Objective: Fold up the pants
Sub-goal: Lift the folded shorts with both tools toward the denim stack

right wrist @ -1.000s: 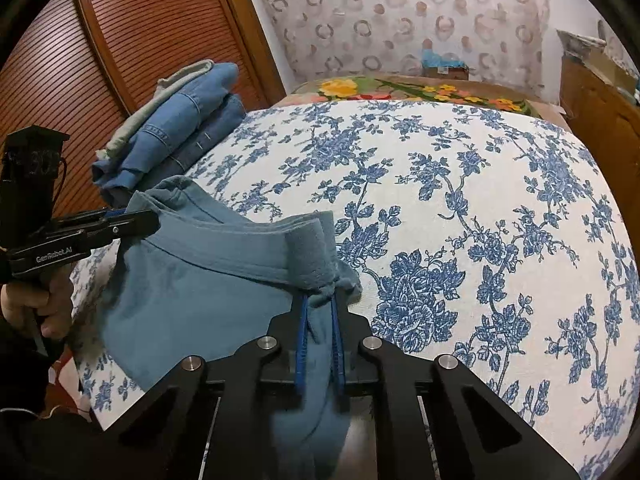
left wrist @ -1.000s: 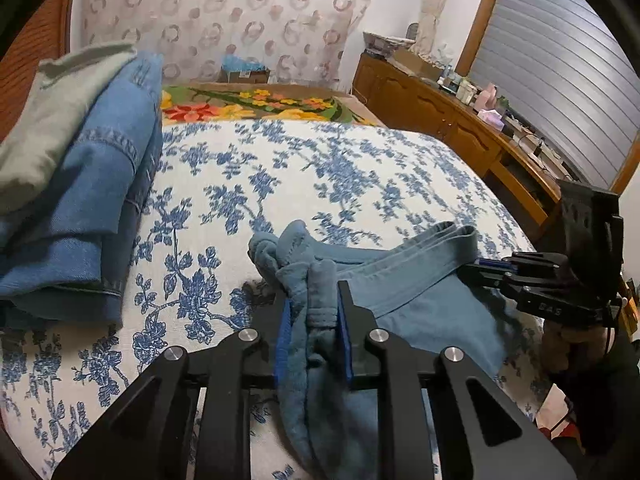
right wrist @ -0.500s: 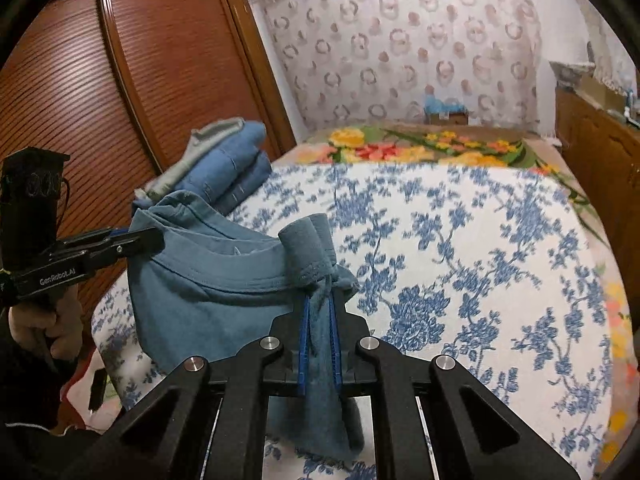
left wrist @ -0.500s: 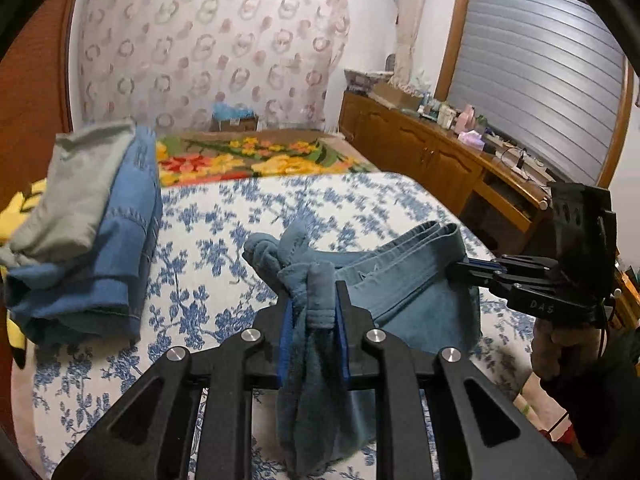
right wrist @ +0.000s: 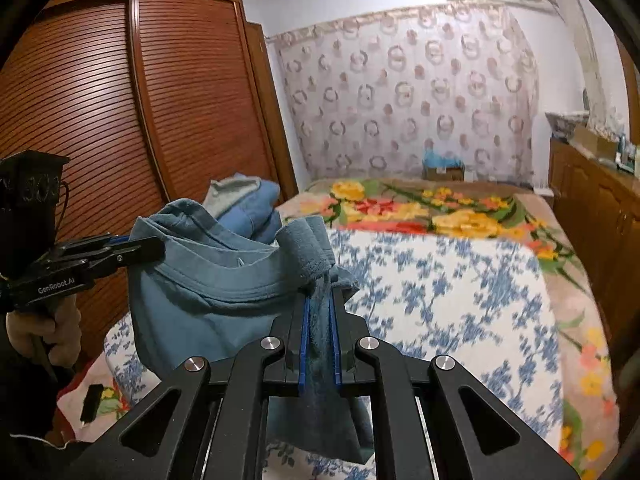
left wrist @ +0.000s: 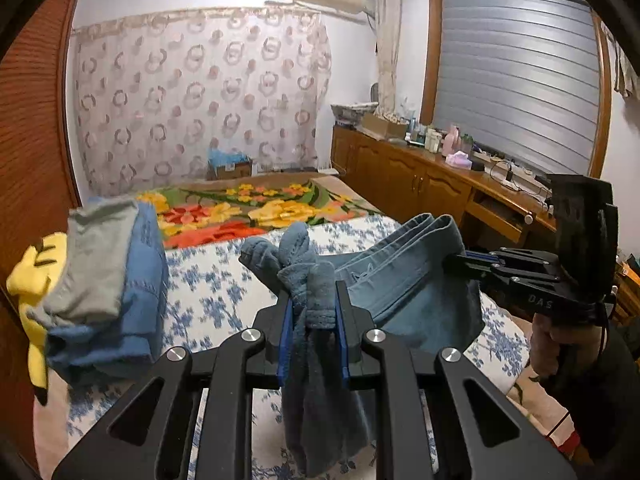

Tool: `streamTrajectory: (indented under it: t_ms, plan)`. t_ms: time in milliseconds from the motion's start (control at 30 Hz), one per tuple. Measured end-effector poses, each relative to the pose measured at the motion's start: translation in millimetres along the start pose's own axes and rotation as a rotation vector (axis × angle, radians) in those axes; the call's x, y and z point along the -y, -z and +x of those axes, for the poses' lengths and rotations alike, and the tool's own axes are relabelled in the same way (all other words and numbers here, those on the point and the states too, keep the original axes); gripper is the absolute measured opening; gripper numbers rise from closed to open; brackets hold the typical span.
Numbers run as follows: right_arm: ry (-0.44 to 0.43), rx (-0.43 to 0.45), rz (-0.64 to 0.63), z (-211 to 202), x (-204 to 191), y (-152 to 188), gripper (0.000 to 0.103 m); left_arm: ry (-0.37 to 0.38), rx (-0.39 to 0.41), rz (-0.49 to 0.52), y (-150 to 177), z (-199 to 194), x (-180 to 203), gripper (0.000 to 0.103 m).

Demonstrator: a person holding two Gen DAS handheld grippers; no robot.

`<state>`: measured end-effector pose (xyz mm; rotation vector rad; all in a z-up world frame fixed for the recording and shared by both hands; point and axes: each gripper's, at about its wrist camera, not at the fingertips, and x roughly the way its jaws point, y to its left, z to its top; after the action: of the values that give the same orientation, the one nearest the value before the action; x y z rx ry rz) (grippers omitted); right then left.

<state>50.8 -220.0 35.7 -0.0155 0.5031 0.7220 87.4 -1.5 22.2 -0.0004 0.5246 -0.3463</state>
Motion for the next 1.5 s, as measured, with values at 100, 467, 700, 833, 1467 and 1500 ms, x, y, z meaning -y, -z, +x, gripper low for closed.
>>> streamTrajectory:
  t_ms: [100,467,700,833,1467,1500]
  plan:
    - [0.001,0.027,-0.019,-8,-2,-9,0.009,-0.014,0.023,0.015,-10,-6,1,0.019]
    - [-0.019,0.065,-0.087,12,-9,-32,0.009,-0.061,0.07,0.019,-23,-14,-15,0.019]
    - [-0.065,0.053,-0.106,52,-7,-46,0.008,-0.093,0.067,-0.022,-24,-6,-40,0.019]
    - [-0.087,0.049,-0.123,77,-7,-60,0.008,-0.112,0.069,-0.048,-27,-4,-54,0.019]
    - [-0.197,0.091,-0.253,165,-9,-135,0.008,-0.243,0.114,-0.123,-51,-19,-125,0.019]
    - [-0.199,0.094,-0.262,169,-10,-137,0.008,-0.25,0.117,-0.127,-51,-20,-128,0.019]
